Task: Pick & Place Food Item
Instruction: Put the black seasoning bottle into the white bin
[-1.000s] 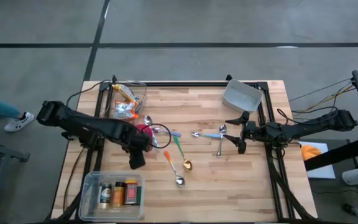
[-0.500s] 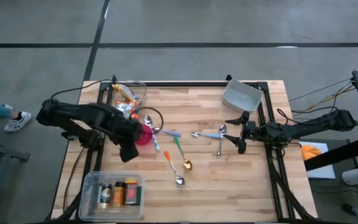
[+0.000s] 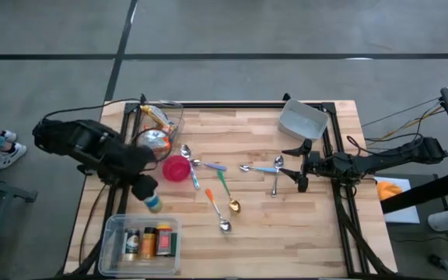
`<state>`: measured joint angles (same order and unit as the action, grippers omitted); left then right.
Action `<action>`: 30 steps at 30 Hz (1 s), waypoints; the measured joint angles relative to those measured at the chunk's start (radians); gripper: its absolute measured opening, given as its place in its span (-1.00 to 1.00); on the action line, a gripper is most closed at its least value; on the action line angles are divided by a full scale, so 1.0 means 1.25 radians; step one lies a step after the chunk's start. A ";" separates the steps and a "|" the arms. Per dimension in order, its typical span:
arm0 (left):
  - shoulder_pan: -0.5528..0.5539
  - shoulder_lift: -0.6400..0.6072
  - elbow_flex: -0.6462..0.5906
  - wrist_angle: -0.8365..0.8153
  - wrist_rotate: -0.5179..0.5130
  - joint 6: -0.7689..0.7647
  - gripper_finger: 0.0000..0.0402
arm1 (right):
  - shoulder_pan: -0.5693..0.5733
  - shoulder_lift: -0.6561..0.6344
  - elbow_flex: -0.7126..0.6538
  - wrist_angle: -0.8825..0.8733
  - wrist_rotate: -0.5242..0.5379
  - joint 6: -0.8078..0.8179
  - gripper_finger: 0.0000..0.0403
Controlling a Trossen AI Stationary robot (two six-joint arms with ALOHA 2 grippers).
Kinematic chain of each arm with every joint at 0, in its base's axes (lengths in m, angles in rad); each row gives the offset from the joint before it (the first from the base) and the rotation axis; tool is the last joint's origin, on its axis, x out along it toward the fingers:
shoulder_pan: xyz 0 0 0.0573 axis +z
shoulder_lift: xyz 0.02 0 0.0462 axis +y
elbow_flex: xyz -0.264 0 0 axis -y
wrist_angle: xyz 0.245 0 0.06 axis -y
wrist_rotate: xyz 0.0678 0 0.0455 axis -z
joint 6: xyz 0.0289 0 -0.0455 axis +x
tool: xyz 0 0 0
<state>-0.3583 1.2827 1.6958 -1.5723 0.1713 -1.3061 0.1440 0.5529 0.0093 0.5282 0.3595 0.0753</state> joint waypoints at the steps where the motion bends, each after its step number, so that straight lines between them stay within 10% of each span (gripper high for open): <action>1: -0.022 0.000 0.000 0.000 0.001 -0.036 -0.01 | 0.000 0.000 0.000 0.000 0.000 0.000 0.63; 16: -0.347 0.038 -0.125 0.102 -0.059 -0.648 -0.01 | 0.000 0.000 0.000 0.000 0.000 0.000 0.63; 30: -0.372 0.033 -0.405 0.408 0.126 -0.727 -0.01 | 0.000 0.000 0.000 0.000 0.000 0.000 0.63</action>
<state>-0.8230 1.3243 1.1892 -1.0622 0.3284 -2.2150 0.1436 0.5533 0.0093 0.5285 0.3595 0.0754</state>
